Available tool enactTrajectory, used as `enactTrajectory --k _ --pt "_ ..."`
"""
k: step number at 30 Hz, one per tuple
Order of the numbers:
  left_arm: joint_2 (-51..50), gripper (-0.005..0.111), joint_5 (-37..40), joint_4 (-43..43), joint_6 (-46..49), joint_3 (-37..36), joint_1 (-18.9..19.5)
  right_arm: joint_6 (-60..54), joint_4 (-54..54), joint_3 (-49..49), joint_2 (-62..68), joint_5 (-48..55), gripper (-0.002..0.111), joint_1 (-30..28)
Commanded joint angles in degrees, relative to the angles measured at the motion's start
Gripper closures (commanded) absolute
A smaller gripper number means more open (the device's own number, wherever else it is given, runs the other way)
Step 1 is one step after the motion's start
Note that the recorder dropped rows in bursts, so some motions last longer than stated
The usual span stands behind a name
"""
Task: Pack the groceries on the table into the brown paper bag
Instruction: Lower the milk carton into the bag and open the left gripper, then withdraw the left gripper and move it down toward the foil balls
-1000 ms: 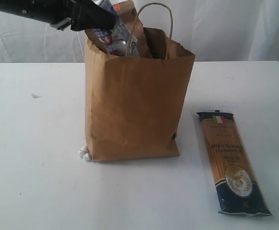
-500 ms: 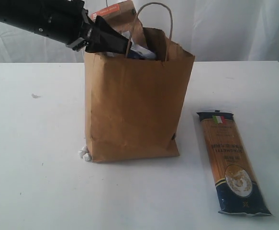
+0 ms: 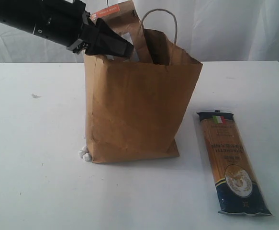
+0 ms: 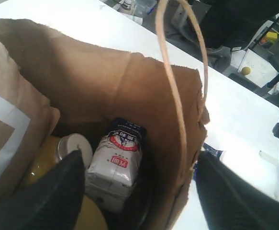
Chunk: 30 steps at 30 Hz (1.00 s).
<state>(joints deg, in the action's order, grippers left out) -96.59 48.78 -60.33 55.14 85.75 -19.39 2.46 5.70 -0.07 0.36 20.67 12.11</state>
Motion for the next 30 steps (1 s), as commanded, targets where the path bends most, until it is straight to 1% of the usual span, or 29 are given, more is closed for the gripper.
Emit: enactTrajectory --k 1,5,8,11,16,19,22,23,26,29,30 --pt "1.51 0.039 2.83 -1.01 -0.30 2.19 -0.04 0.25 0.01 0.07 -0.36 -0.82 0.108 -0.29" --pt "4.50 0.039 3.12 2.34 -1.77 4.71 -0.04 0.25 0.01 0.07 -0.36 -0.82 0.108 -0.29" --pt "7.12 0.039 3.26 9.59 -6.09 6.71 0.07 0.25 0.01 0.07 -0.36 -0.82 0.108 -0.29" --pt "10.37 0.039 3.26 16.96 -12.60 7.62 0.30 0.25 0.01 0.07 -0.36 -0.82 0.108 -0.29" --pt "16.08 0.039 4.48 27.08 -21.94 7.62 2.82 0.25 0.01 0.07 -0.36 -0.82 0.108 -0.29" --pt "19.76 0.039 5.21 31.36 -25.88 7.28 4.80 0.25 0.01 0.07 -0.36 -0.82 0.108 -0.29" --pt "23.40 0.041 5.21 35.25 -29.39 5.11 6.76 0.25 0.01 0.07 -0.36 -0.82 0.108 -0.29" --pt "24.54 0.043 5.34 37.79 -31.84 3.73 7.26 0.25 0.01 0.07 -0.36 -0.82 0.108 -0.29" --pt "27.43 0.053 6.75 42.57 -35.08 -1.07 7.98 0.25 0.01 0.07 -0.36 -0.82 0.108 -0.29" --pt "29.29 0.061 7.27 42.71 -35.21 -7.65 7.98 0.25 0.01 0.07 -0.36 -0.82 0.108 -0.29" --pt "29.63 0.061 7.27 41.86 -35.21 -10.21 7.98 0.25 0.01 0.07 -0.36 -0.82 0.108 -0.29"
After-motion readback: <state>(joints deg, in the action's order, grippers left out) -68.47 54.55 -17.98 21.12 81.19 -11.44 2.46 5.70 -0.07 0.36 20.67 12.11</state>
